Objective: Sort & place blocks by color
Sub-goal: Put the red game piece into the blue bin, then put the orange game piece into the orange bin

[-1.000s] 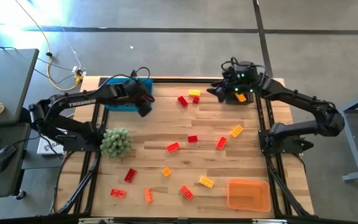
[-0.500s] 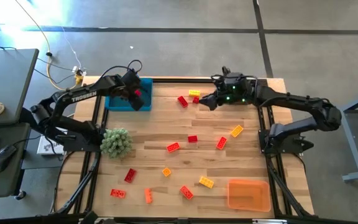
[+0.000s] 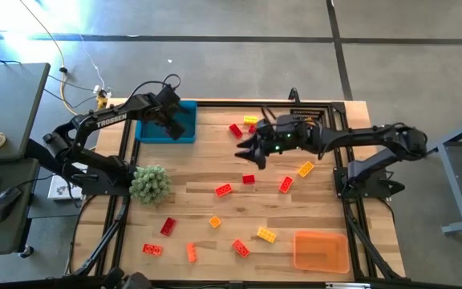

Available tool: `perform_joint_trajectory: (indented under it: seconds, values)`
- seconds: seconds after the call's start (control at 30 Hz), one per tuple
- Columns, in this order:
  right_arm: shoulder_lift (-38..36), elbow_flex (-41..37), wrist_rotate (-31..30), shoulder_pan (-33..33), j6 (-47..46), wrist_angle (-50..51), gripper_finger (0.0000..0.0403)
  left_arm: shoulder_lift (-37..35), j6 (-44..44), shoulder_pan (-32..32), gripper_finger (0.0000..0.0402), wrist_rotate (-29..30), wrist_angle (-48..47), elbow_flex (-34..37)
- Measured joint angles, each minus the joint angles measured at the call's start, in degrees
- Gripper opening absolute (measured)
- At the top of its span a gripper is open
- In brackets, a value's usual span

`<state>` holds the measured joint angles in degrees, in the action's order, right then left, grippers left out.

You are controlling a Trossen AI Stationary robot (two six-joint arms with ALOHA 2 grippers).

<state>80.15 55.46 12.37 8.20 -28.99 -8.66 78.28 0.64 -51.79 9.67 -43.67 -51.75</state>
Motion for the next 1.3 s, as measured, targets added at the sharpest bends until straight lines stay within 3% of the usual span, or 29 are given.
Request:
perform_joint_trajectory:
  seconds: [0.23, 0.63, 0.8, 1.03, 1.3]
  values:
    - [3.7, 0.0, -0.3, -3.7, 7.5, -0.7, 0.0229, 0.0, 0.0, 0.0, 0.0218, -1.6, 1.0, 0.0]
    - [7.9, 0.0, -6.5, -7.6, 15.9, -1.6, 0.0229, -3.2, -0.6, 0.2, 0.0218, -12.0, -2.6, 0.0]
    - [9.7, 0.0, -6.8, -7.5, 19.2, -3.3, 0.0229, -7.1, -5.7, 2.0, 0.0218, -13.0, -4.9, 0.0]
    - [9.8, 0.1, -5.2, -7.5, 26.0, -3.3, 0.0229, -14.1, -17.0, 7.1, 0.0216, -19.7, -5.1, 0.0]
    - [10.6, 5.8, -2.4, -7.5, 34.9, 4.1, 0.0229, -18.4, -27.3, 13.7, 0.0216, -19.7, -5.0, 0.0]
